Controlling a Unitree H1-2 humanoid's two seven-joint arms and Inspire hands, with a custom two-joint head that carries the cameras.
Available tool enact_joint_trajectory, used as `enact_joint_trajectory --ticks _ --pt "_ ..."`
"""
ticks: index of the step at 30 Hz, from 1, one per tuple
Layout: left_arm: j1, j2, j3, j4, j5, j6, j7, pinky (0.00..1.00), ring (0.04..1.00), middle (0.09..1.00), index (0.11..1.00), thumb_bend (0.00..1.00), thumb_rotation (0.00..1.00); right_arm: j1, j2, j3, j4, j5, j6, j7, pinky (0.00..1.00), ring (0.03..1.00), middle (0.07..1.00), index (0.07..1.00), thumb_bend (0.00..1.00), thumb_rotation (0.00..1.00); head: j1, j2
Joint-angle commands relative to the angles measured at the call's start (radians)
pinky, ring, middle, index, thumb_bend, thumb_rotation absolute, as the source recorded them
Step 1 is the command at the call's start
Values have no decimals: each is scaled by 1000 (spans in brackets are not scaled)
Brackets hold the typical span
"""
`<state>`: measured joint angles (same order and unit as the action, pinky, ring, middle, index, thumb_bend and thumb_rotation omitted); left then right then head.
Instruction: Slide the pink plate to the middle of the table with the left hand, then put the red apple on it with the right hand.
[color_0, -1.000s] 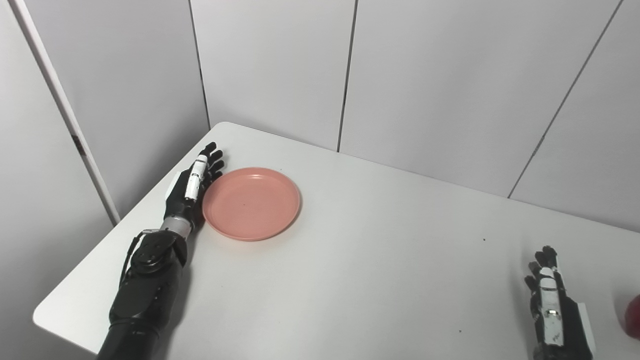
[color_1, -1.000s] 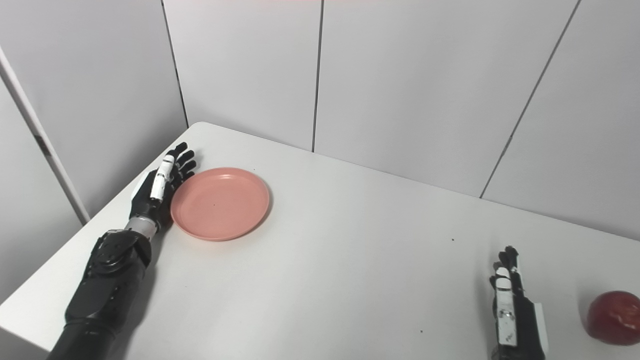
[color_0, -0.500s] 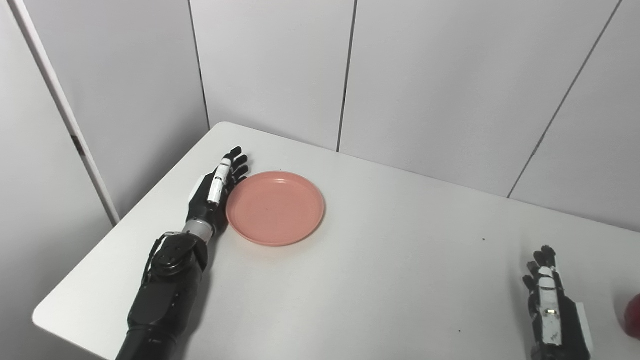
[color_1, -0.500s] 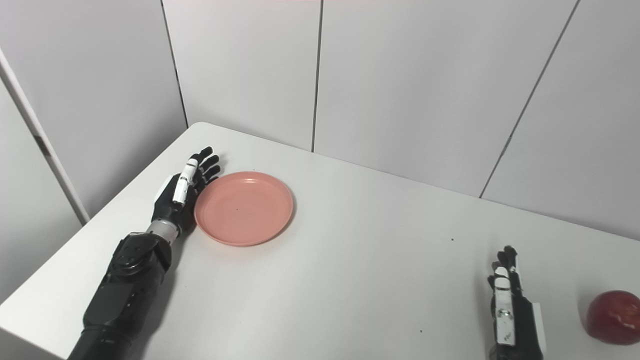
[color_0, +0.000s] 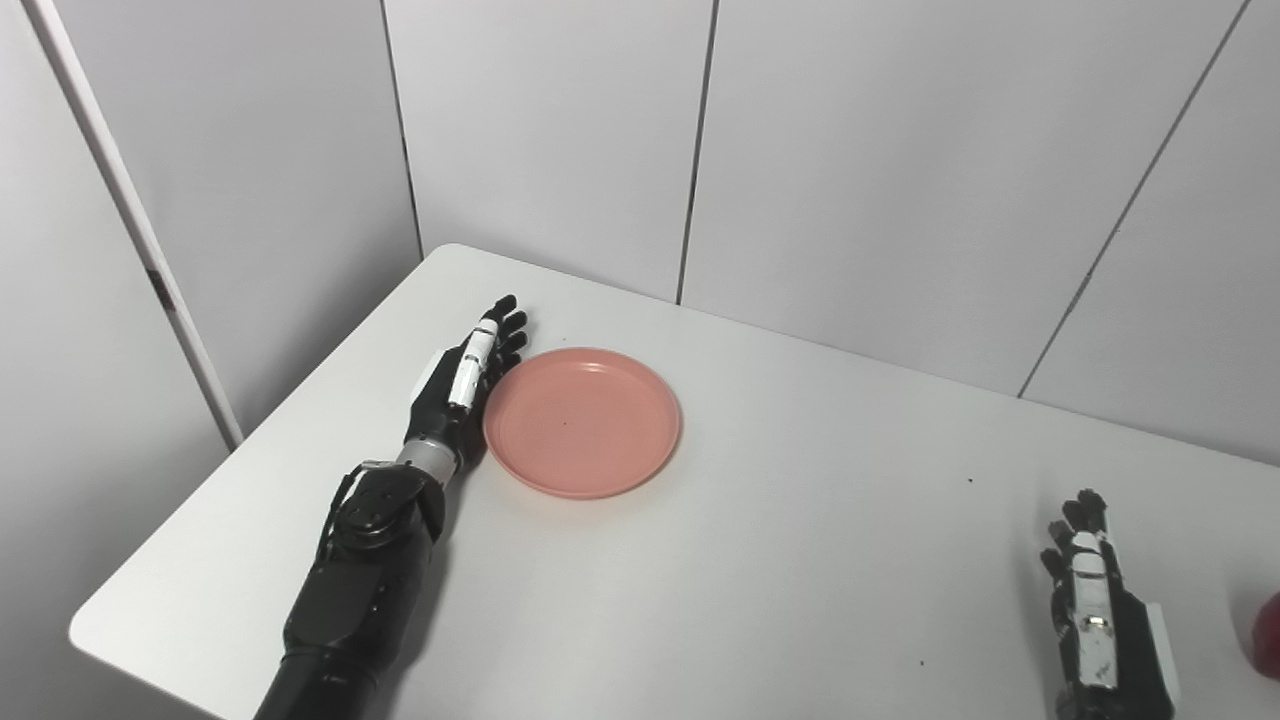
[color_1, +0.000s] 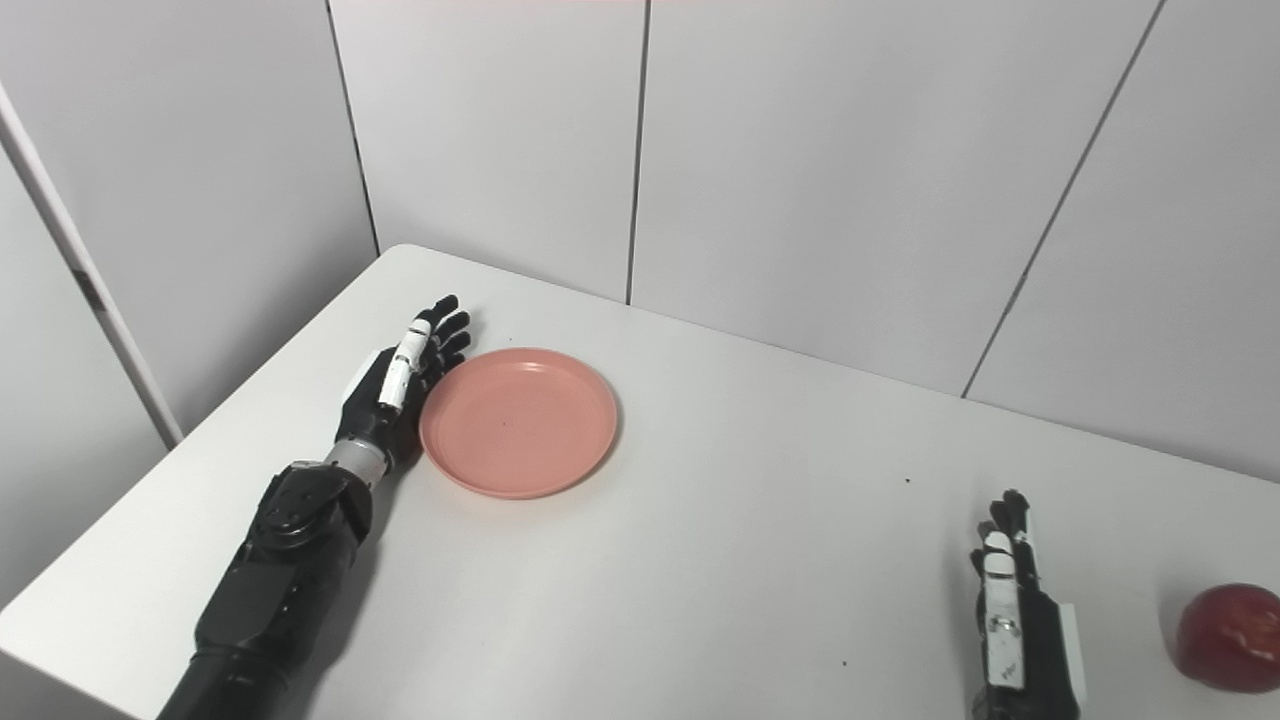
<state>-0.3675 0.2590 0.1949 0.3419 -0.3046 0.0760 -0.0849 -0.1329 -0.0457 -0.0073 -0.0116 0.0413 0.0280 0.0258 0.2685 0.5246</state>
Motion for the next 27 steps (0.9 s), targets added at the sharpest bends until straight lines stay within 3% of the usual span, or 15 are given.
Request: enact_joint_trajectory --ticks 1,27 --pt "-30 -32 -37 5 9 16 -36 975 958 949 927 299 1000 -18 4 0 -32 -11 -2 -7 1000 978 983 991 102 1000 -1 0" --pt "-64 -95 -156 53 44 8 -84 942 943 937 912 341 1000 -17 27 11 -62 -27 27 -16 1000 984 985 989 158 1000 -59 48"
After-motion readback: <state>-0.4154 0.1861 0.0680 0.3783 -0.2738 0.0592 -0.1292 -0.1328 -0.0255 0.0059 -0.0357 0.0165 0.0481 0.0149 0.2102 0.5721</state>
